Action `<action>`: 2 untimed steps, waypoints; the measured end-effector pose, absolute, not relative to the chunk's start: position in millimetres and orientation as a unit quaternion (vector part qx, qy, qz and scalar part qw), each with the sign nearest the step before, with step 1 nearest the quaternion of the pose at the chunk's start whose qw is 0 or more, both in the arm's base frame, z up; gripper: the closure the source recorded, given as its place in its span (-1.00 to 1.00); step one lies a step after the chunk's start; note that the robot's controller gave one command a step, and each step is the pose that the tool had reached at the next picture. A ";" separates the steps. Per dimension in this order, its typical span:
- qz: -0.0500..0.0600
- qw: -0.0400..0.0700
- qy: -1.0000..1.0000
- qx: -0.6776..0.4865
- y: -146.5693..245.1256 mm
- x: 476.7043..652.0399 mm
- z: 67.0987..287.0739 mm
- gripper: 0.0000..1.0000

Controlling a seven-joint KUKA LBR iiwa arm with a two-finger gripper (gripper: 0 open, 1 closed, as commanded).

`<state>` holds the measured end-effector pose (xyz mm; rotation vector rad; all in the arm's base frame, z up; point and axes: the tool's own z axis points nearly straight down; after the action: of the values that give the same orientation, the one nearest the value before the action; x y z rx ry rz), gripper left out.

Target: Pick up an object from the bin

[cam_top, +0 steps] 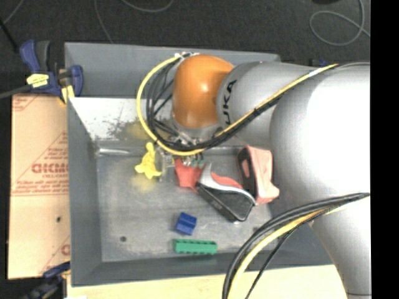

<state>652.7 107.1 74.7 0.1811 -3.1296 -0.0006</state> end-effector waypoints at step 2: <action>-0.001 0.003 -0.998 0.056 106.6 649.7 111.6 1.00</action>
Offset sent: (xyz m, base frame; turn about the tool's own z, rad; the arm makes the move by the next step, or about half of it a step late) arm -0.0043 -0.0002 0.0610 0.0080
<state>649.7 106.6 111.6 0.1749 -3.1312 -0.0026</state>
